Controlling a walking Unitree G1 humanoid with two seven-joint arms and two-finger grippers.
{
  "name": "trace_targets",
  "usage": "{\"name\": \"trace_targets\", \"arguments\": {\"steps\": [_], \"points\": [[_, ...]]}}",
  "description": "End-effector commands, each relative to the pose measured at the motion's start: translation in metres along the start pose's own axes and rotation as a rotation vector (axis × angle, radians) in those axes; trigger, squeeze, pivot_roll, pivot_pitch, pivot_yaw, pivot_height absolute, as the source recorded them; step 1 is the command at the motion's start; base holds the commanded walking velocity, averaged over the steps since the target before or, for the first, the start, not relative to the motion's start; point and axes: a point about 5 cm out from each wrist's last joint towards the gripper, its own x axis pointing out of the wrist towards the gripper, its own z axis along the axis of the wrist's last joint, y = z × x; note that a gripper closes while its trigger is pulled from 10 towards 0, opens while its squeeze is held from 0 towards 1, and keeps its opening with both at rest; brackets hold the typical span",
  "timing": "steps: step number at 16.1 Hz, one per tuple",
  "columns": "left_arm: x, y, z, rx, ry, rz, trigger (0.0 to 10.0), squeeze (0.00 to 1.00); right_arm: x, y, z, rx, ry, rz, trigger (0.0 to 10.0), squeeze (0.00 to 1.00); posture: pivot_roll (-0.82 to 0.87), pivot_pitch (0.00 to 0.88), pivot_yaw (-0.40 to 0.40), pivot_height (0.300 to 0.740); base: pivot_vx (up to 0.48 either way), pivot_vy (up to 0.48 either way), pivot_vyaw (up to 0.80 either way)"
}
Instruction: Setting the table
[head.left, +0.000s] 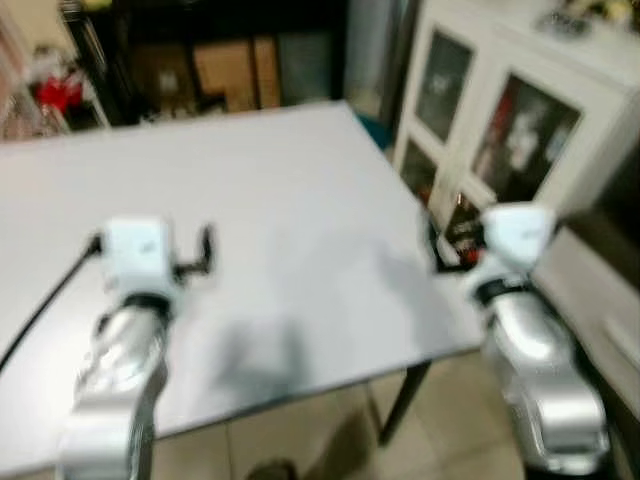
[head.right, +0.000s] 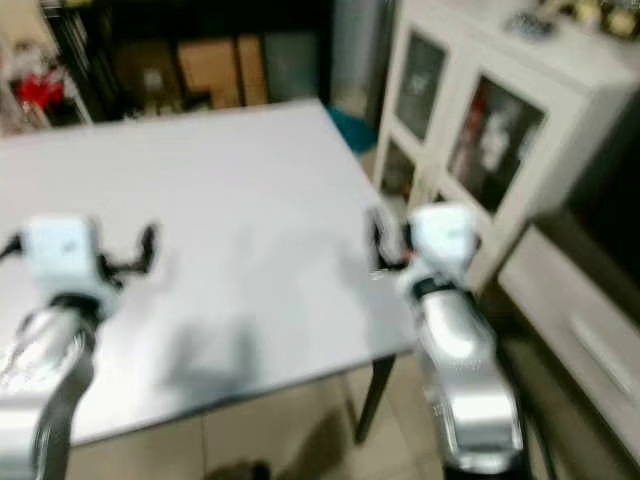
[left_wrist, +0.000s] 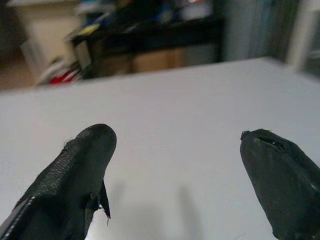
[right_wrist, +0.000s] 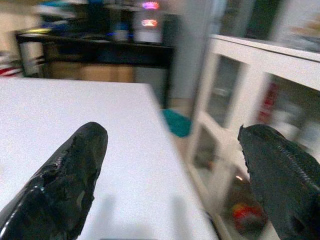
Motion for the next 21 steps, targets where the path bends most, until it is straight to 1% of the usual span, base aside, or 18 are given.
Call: {"name": "trace_targets", "arguments": {"steps": [1, 3, 4, 5, 6, 8, 9, 12, 14, 17, 21], "points": [[-0.004, 0.001, 0.005, -0.003, -0.032, 0.020, 10.0, 1.00, -0.001, -0.007, -0.001, -0.037, 0.008, -0.025, 10.0, 1.00, 0.05, 0.000, -0.010, 0.740, 0.000, 0.000, 0.80], [-0.008, 0.001, 0.008, 0.003, -0.060, 0.025, 10.0, 1.00, -0.004, -0.007, -0.005, -0.071, 0.041, -0.034, 10.0, 1.00, 0.05, 0.000, -0.006, 0.740, 0.000, 0.000, 0.80], [-0.009, -0.001, 0.006, 0.006, -0.040, 0.016, 10.0, 1.00, -0.007, -0.005, -0.008, -0.055, 0.065, -0.023, 10.0, 1.00, 0.04, 0.000, -0.001, 0.740, 0.000, 0.000, 0.80], [-0.010, -0.007, 0.003, 0.002, -0.013, -0.066, 10.0, 0.56, -0.011, -0.002, -0.011, -0.033, 0.073, -0.004, 10.0, 1.00, 0.03, 0.000, 0.009, 0.740, 0.000, 0.000, 0.80], [-0.010, -0.010, 0.003, 0.018, -0.014, -0.091, 10.0, 0.00, -0.012, -0.002, -0.011, -0.036, 0.071, -0.001, 10.0, 1.00, 0.03, 0.000, 0.010, 0.740, 0.000, 0.000, 0.80], [-0.007, -0.017, 0.001, 0.075, -0.007, -0.138, 10.0, 0.00, -0.014, -0.002, -0.010, -0.017, 0.062, -0.020, 10.0, 1.00, 0.01, 0.000, 0.028, 0.740, 0.000, 0.000, 0.80], [-0.006, -0.020, -0.001, 0.075, 0.000, -0.153, 10.0, 0.00, -0.015, -0.004, -0.009, -0.013, 0.062, -0.042, 10.0, 1.00, 0.01, 0.000, 0.033, 0.740, 0.000, 0.000, 0.80], [-0.003, -0.019, -0.001, 0.068, 0.016, -0.153, 10.0, 0.00, -0.016, -0.004, -0.011, -0.006, 0.069, -0.043, 10.0, 1.00, 0.01, 0.000, 0.038, 0.740, 0.000, 0.000, 0.80], [-0.002, -0.018, -0.001, 0.080, 0.018, -0.159, 10.0, 0.00, -0.016, -0.004, -0.012, 0.005, 0.080, -0.068, 10.0, 1.00, 0.01, 0.000, 0.037, 0.740, 0.000, 0.141, 0.61], [-0.005, -0.018, -0.002, 0.087, 0.018, -0.159, 10.0, 0.00, -0.015, -0.006, -0.015, 0.000, 0.102, -0.103, 10.0, 1.00, 0.02, 0.000, 0.027, 0.740, 0.000, 0.401, 0.00], [-0.006, -0.018, -0.003, 0.090, 0.020, -0.159, 10.0, 0.00, -0.015, -0.004, -0.015, -0.031, 0.096, -0.081, 10.0, 1.00, 0.03, 0.000, 0.016, 0.740, 0.000, 0.416, 0.00]]}}
